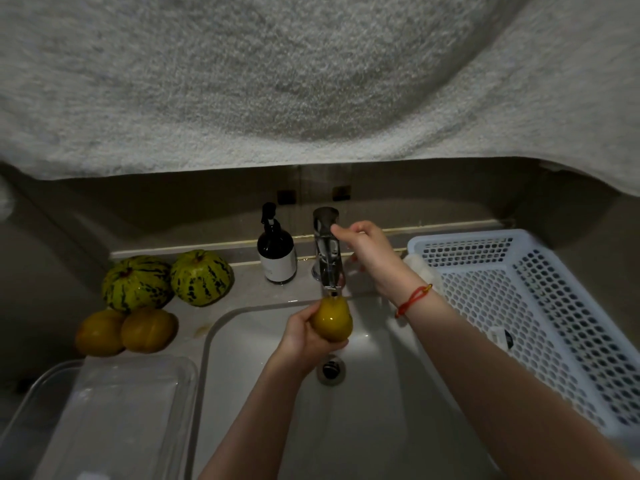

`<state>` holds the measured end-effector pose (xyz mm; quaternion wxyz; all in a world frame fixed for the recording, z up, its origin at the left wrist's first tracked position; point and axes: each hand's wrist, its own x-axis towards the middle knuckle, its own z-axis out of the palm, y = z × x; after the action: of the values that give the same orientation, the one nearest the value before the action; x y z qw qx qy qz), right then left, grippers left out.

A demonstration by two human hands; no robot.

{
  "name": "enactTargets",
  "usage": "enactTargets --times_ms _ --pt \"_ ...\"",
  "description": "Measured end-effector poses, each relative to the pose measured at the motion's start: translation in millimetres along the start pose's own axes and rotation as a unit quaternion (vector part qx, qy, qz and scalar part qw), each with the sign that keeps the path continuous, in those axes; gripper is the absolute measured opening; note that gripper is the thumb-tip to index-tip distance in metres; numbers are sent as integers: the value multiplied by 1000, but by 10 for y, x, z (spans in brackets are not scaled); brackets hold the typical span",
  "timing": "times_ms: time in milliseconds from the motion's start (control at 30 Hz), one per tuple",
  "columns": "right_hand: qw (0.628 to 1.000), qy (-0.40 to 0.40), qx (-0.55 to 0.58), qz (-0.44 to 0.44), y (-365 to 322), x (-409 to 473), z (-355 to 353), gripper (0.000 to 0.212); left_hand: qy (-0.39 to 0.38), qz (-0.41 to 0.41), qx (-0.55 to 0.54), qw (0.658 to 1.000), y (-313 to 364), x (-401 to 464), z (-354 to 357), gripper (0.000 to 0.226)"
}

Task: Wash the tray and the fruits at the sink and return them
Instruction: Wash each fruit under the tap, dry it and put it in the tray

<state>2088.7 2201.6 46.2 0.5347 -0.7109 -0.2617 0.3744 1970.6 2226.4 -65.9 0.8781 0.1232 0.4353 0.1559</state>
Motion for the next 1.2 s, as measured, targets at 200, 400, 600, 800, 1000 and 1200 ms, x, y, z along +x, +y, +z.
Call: enactTargets --times_ms 200,400,600,800,1000,1200 --pt "1000 5 18 15 9 -93 -23 24 33 10 -15 999 5 -120 1 53" --pt "1000 16 5 -22 131 -158 12 21 48 69 119 989 -39 -243 -47 46" --pt "990 119 -30 -70 875 -428 152 11 46 97 243 964 -126 -362 -14 46" --pt "995 65 -14 69 1324 -548 365 20 56 130 313 939 -274 -329 59 49" --pt "980 107 -169 -19 1439 -538 347 21 96 112 332 932 -365 -266 134 46" --pt "956 41 -290 -25 1249 -610 167 33 86 73 254 960 -398 -284 168 42"
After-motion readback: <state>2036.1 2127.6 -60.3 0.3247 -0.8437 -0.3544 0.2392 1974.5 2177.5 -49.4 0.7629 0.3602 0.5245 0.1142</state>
